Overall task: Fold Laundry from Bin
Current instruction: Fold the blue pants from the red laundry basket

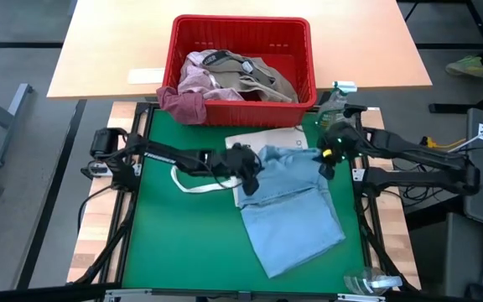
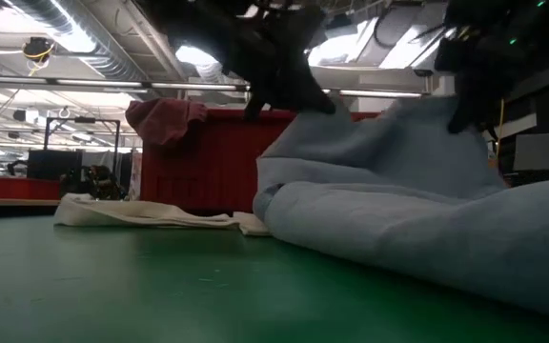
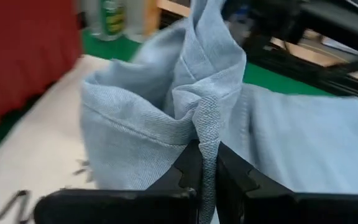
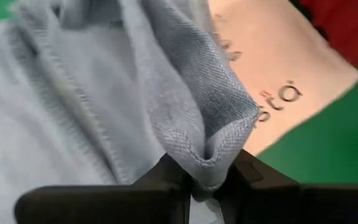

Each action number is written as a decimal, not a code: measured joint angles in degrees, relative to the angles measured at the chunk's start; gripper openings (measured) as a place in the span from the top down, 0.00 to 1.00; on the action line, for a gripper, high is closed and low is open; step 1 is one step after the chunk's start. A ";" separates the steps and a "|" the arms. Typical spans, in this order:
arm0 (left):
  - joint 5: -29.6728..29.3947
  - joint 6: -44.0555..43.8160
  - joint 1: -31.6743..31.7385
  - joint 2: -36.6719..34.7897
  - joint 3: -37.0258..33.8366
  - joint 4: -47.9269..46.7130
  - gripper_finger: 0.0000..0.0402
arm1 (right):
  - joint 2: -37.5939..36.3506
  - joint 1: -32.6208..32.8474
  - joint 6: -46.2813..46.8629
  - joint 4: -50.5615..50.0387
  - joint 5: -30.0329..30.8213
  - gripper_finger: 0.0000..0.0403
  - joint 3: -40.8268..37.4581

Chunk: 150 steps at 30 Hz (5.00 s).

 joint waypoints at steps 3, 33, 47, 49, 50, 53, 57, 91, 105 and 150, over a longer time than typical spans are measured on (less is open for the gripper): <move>-0.07 1.57 -2.95 0.00 0.00 1.26 0.96 | -1.99 5.45 2.74 -0.85 0.79 0.87 0.00; -2.77 1.28 -22.66 0.02 0.00 10.98 0.96 | -3.21 58.87 38.76 -4.71 14.19 0.87 0.00; 1.14 1.17 -20.89 0.07 0.00 11.39 0.96 | 1.91 64.95 41.21 -2.62 16.71 0.87 -0.15; 2.95 1.09 -21.47 0.07 0.00 11.41 0.96 | 3.98 64.95 41.00 -1.23 13.31 0.87 -0.15; 3.41 1.04 -21.81 0.07 0.00 11.40 0.96 | 4.99 64.95 40.85 -0.26 11.62 0.87 -0.15; 3.53 0.99 -22.92 0.11 0.00 11.41 0.96 | 7.52 64.95 40.62 2.59 6.58 0.87 -0.15; 3.49 0.99 -24.12 0.60 0.00 11.76 0.96 | 10.30 64.90 40.62 5.67 0.10 0.87 -0.15; 10.02 -4.44 -28.01 10.63 2.51 25.33 0.95 | 20.84 64.91 34.28 14.32 -18.66 0.87 -0.11; 17.80 -5.04 -28.79 25.05 13.89 14.81 0.95 | 30.17 64.88 27.37 15.47 -16.83 0.87 -0.22; 1.29 1.43 -22.82 8.53 13.77 -2.16 0.97 | 11.02 49.74 23.28 -16.75 7.71 0.87 10.23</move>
